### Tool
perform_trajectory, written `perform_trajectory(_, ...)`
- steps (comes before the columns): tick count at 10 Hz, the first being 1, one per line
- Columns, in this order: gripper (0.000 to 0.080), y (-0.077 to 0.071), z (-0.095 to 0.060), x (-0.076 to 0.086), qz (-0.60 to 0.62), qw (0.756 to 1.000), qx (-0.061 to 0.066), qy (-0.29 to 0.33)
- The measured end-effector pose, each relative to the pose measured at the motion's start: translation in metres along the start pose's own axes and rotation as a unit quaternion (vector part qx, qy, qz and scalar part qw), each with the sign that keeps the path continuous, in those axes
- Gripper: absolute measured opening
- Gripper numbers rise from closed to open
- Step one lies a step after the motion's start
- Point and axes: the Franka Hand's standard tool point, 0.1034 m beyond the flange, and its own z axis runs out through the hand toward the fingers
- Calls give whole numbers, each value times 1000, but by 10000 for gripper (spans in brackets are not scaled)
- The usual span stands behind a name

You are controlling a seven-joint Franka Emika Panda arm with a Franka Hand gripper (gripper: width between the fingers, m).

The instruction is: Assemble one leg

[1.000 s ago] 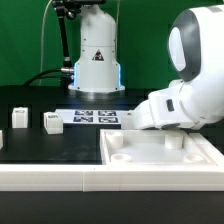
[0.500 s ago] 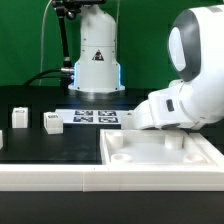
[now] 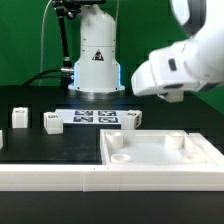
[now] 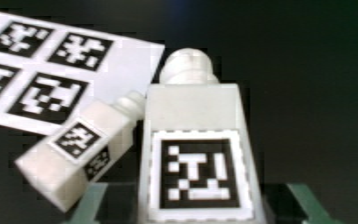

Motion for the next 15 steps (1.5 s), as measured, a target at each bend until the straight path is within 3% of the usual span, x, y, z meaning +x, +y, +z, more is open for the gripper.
perform_trajectory(2,291,0,3,9,0,1000,1,19)
perform_trajectory(4,291,1,-7,15,-4,994,-3,111)
perform_trajectory(5,291,7,-19,16,-23,991,-4,134)
perform_trajectory(7,291,13,-56,0,-39,982,-8,182)
perform_trajectory(8,291,13,-67,-2,-41,977,-12,209)
perform_trajectory(11,291,17,-72,5,-35,948,-22,317)
perform_trajectory(13,291,23,-68,23,-26,917,-16,399)
perform_trajectory(14,291,30,-77,22,-21,908,-17,419)
perform_trajectory(15,291,32,-101,22,-18,886,-18,462)
